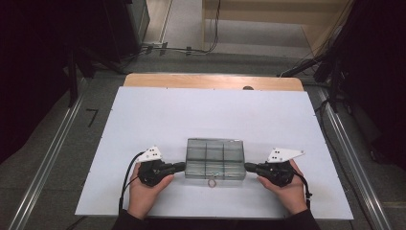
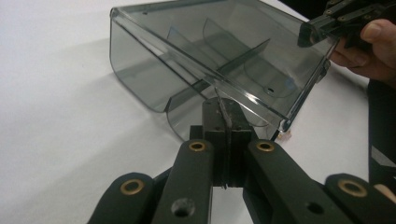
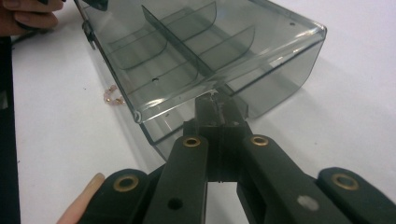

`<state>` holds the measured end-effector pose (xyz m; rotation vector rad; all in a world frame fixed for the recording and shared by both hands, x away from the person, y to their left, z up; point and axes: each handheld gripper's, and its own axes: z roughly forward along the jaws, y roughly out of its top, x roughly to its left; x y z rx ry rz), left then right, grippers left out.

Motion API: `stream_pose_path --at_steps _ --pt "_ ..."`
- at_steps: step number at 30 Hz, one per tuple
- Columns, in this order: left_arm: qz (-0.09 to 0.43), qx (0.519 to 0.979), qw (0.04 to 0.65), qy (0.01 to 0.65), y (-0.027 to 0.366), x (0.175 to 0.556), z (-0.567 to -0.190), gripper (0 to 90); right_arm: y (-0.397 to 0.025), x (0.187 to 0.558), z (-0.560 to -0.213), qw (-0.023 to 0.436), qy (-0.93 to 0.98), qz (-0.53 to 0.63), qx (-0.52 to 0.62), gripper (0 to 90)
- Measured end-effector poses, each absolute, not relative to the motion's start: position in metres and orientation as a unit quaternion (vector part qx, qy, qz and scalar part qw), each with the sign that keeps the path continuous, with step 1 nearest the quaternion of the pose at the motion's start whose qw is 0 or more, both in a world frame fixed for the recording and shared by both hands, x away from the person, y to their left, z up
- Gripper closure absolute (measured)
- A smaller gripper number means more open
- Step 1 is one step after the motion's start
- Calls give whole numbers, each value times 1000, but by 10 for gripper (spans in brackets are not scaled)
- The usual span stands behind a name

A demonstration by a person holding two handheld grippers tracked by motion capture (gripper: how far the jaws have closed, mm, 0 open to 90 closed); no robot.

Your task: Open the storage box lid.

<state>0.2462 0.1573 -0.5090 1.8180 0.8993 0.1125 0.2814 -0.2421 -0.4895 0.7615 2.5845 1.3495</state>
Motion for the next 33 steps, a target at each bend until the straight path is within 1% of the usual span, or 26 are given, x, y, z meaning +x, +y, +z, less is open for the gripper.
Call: stream_pose_path --at_steps 5,9,13,15,17,22,23,24,27,31,33 --pt "52 756 535 374 157 245 -508 900 -241 280 -487 68 851 455 254 885" --pt "51 748 554 363 157 245 -506 900 -239 278 -484 68 848 462 251 885" --pt "66 751 558 346 153 242 -503 900 -237 276 -479 73 842 472 250 885" --pt "71 750 559 345 152 241 -502 900 -237 275 -477 76 839 477 251 885" --pt "64 749 566 340 152 241 -501 900 -237 274 -474 77 836 482 249 885" --pt "82 747 568 337 153 239 -499 896 -237 273 -469 82 832 488 250 885" --pt "85 746 567 339 153 238 -499 867 -237 272 -469 82 831 489 251 885" --pt "86 746 567 339 153 239 -499 801 -237 272 -468 83 830 491 250 885" --pt "94 743 568 341 153 239 -498 708 -236 272 -466 85 828 494 251 884" --pt "97 734 574 350 154 239 -497 508 -236 272 -464 86 824 498 256 885" --pt "98 730 576 354 154 240 -497 430 -235 272 -462 86 822 501 256 885"
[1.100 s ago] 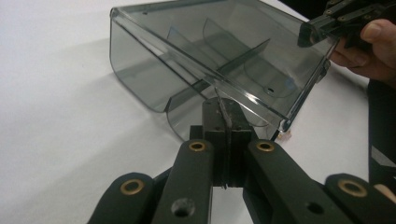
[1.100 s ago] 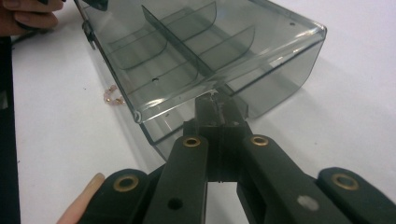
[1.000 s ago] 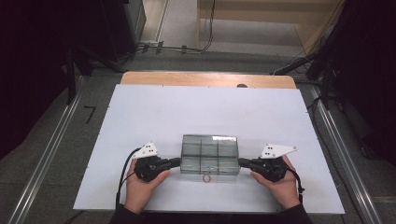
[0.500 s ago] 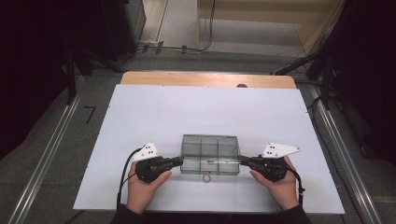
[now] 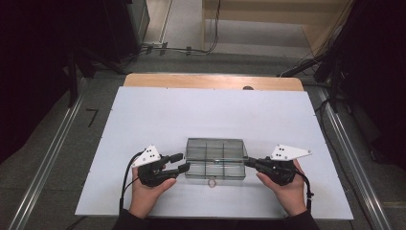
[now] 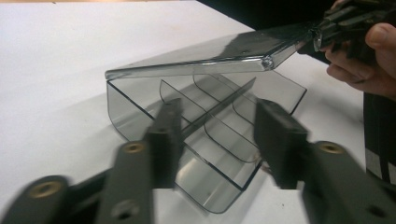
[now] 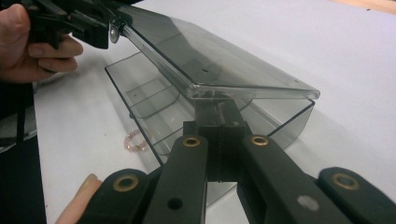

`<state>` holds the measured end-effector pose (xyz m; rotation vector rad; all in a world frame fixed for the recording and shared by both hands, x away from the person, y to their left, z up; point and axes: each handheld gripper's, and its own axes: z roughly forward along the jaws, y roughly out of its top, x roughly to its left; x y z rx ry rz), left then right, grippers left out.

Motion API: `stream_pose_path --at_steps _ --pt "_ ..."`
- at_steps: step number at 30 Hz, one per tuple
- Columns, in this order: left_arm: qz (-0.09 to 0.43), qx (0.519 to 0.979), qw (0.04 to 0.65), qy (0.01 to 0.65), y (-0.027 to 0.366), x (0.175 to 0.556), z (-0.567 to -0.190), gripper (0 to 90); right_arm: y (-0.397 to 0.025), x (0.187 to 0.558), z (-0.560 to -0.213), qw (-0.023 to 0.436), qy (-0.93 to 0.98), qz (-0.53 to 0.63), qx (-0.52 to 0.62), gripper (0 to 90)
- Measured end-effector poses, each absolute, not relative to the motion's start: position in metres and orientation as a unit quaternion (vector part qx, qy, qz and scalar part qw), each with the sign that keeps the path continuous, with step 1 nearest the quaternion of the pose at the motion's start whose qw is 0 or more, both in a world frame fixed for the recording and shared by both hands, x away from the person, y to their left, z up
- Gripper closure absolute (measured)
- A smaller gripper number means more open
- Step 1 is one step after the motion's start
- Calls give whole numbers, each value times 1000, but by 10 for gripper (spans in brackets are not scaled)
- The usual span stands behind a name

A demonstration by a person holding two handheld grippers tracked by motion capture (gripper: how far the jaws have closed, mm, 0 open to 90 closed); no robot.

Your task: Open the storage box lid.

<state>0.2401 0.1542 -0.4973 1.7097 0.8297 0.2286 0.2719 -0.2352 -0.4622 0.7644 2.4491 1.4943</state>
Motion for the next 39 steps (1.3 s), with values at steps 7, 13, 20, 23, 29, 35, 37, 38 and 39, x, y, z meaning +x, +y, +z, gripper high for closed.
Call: stream_pose_path --at_steps 7,13,20,23,29,35,37,38,39 --pt "87 726 576 364 152 243 -495 178 -235 273 -458 94 820 502 258 884" --pt "92 726 571 373 150 247 -487 6 -238 274 -452 99 812 508 269 884" --pt "96 730 563 374 151 262 -479 0 -242 279 -443 99 807 510 282 884" --pt "97 734 562 369 150 271 -474 0 -241 282 -439 102 810 504 281 884" --pt "98 733 561 371 145 285 -475 22 -239 287 -436 99 811 501 286 884" --pt "105 730 559 379 141 294 -481 143 -237 290 -433 101 812 500 282 884" --pt "101 729 562 378 141 297 -483 174 -235 291 -432 102 814 499 281 884" --pt "99 728 562 380 141 298 -484 200 -235 291 -432 102 815 497 281 884" --pt "99 728 561 381 141 299 -484 225 -234 292 -432 102 816 495 281 884"
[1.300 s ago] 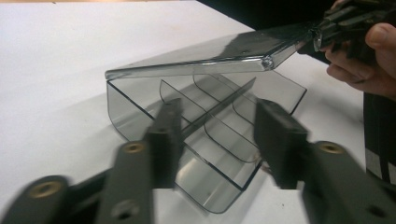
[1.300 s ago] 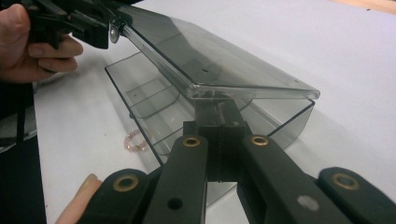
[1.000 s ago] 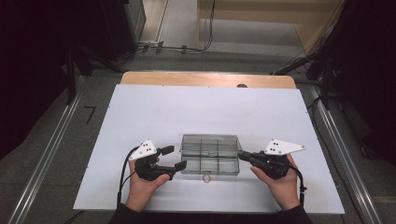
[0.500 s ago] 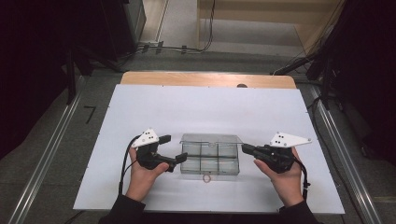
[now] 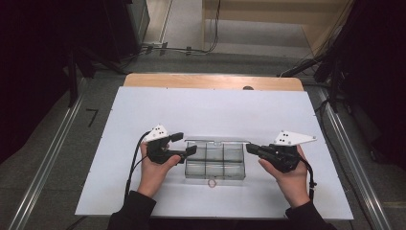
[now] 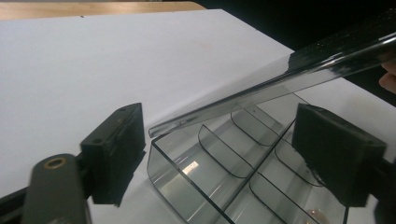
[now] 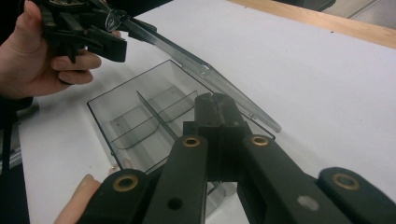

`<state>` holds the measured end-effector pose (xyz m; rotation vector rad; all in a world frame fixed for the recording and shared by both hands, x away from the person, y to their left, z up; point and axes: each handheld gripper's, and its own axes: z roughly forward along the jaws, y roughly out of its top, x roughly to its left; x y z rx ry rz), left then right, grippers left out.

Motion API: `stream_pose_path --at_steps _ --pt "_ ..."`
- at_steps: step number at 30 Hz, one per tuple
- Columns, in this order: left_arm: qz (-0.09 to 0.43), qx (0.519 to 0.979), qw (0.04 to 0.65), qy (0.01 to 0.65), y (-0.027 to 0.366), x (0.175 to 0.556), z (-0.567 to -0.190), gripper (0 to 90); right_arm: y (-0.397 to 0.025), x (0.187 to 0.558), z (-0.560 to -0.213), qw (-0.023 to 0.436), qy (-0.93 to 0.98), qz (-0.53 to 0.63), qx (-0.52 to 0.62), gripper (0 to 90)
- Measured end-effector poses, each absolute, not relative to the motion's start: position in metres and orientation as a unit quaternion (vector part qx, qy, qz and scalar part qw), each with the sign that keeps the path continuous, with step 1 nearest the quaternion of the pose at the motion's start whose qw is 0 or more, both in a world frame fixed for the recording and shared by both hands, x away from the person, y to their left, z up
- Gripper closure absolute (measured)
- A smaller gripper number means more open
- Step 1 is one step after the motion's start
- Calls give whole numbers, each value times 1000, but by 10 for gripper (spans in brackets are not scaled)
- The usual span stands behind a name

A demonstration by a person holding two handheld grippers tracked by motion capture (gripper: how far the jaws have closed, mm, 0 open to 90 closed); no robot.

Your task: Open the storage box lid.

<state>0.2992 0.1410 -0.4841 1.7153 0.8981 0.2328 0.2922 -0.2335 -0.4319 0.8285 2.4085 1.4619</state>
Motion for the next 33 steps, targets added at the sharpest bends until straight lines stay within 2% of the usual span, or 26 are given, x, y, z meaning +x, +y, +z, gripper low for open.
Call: stream_pose_path --at_steps 5,13,20,22,27,29,33 --pt "98 727 559 385 140 304 -484 342 -231 295 -431 102 818 493 279 884" --pt "97 720 567 387 138 311 -484 454 -234 298 -430 106 816 492 284 883" --pt "98 723 566 383 137 315 -486 483 -243 305 -439 89 825 485 276 875" --pt "96 723 566 385 137 317 -486 488 -245 310 -445 82 820 487 289 743" --pt "92 720 568 388 136 320 -488 500 -243 321 -456 86 803 501 312 580" --pt "89 718 570 389 136 322 -489 504 -238 325 -460 92 801 502 314 549" --pt "87 713 574 393 135 324 -491 513 -228 334 -470 92 794 509 320 560"
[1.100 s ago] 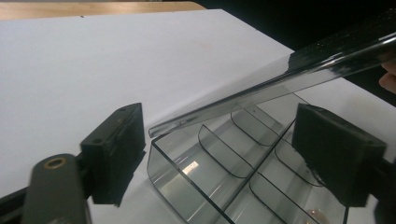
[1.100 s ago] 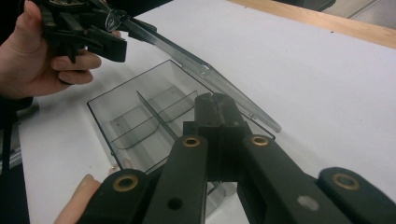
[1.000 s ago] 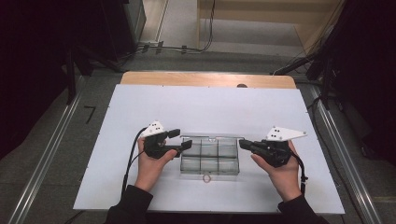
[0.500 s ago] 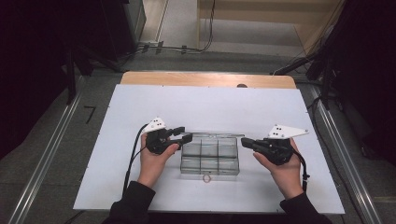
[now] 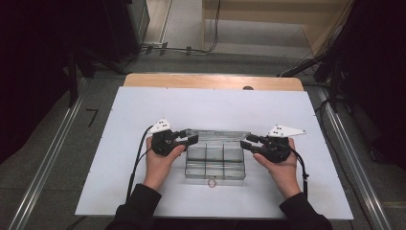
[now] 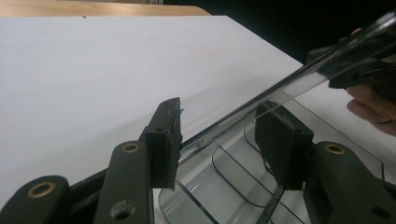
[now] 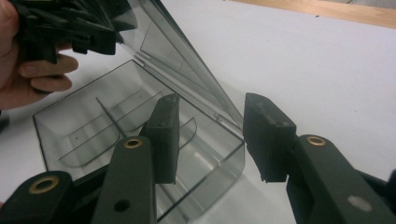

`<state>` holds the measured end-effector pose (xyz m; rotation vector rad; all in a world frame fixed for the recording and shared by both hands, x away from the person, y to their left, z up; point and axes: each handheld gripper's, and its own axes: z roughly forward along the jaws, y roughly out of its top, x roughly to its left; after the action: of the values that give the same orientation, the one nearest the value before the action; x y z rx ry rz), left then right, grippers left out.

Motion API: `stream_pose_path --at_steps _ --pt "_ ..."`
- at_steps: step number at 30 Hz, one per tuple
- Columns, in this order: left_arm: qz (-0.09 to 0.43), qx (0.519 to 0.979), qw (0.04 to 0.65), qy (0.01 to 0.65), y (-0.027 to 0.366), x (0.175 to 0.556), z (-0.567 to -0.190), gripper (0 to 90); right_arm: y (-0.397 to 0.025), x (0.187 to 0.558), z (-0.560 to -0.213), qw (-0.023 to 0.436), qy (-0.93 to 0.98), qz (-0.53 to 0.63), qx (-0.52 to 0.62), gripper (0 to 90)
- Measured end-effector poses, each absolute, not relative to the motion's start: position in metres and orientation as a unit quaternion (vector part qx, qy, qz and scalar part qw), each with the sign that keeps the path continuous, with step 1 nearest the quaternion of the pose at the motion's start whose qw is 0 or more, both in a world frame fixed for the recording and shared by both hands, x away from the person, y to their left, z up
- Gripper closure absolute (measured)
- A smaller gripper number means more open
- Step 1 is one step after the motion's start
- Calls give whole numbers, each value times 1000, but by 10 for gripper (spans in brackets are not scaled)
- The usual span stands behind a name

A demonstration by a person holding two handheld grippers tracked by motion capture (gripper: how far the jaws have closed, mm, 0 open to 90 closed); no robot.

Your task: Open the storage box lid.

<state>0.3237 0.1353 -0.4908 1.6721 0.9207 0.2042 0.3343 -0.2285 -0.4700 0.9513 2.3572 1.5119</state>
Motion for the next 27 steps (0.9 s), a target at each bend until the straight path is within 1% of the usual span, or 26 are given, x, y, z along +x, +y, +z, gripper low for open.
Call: stream_pose_path --at_steps 6,10,14,16,21,24,27 --pt "88 712 571 399 132 328 -497 517 -224 346 -483 88 780 518 340 618" --pt "91 708 572 404 133 330 -500 558 -222 350 -487 91 775 526 340 646" --pt "86 702 577 408 133 333 -501 570 -221 352 -489 94 772 528 342 665" --pt "87 699 577 413 133 334 -502 576 -221 353 -489 97 771 528 342 693" --pt "91 697 571 423 132 337 -504 616 -220 357 -491 100 767 525 356 767" --pt "92 695 568 431 133 338 -505 679 -221 360 -493 93 760 534 359 772" --pt "88 692 569 435 134 340 -507 697 -221 364 -495 84 756 539 362 773"
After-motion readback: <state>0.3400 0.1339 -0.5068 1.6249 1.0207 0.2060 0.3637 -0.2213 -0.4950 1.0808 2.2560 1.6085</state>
